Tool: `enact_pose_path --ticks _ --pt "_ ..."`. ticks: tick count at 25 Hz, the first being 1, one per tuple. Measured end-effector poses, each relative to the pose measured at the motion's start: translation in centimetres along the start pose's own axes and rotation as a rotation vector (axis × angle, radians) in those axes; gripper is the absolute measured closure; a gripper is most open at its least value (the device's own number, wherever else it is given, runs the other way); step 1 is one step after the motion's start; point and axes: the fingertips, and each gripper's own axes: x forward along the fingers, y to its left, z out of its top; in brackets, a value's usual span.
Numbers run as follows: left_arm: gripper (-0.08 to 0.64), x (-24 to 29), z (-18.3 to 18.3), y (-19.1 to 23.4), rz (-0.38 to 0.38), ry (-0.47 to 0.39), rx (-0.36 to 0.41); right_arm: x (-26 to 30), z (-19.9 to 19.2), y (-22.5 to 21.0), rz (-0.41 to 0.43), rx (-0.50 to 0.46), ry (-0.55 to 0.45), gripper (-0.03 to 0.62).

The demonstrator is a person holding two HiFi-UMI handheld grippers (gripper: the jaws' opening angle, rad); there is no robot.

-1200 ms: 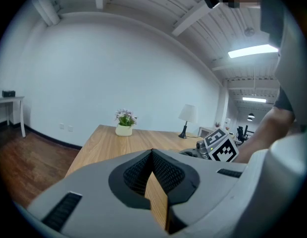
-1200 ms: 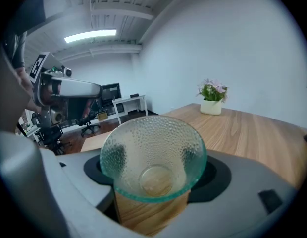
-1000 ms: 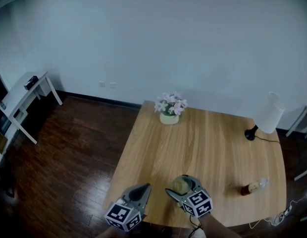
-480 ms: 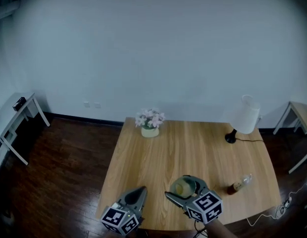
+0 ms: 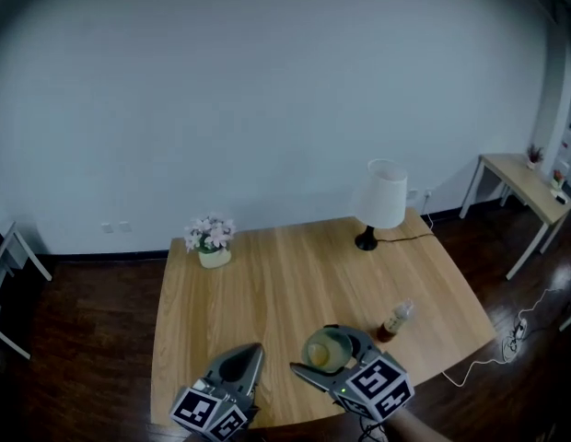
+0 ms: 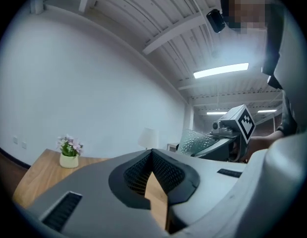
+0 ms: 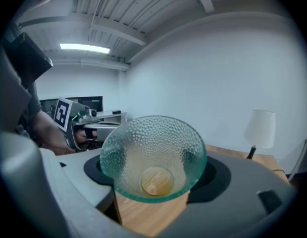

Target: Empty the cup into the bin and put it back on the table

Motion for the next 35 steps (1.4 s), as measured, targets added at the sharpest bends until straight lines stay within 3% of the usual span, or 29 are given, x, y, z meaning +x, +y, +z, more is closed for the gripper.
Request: enact_pose_path --ticks 4,7,12,17,22,30,35 --pt "0.555 0.8 0.3 -2.9 -0.071 -0.016 0.027 -3.1 -0.6 -0.2 -0.043 0.002 0.012 0.192" --pt "0.555 0.9 -0.3 -4.8 -0.181 -0.022 0.066 -4.7 -1.1 0.1 -0.098 0.031 -0.017 0.192" --pt "0.555 1.4 -0.1 -6.0 -0.331 -0.066 0.064 -7.4 -2.2 0.3 -0.26 0.073 -0.028 0.192" --pt "0.555 0.1 1.9 -9.1 -0.57 -0.14 0.082 -11.1 -3.0 2.5 -0.437 0.154 -0.037 0.192" --pt "0.555 -0.8 2.0 -12.6 -0.741 -0.174 0.039 -15.4 -6.0 5.6 -0.609 0.202 0.015 0.192" --pt "0.555 -2.8 -0.9 -23.4 -1.007 -0.128 -0.059 -26.0 -11.8 10.6 -0.892 0.342 0.024 0.192" --pt "0.555 -6.2 -2.8 -32.4 -1.202 -0.091 -0.061 -34.1 -15.8 15.2 -1.08 0.434 -0.001 0.192"
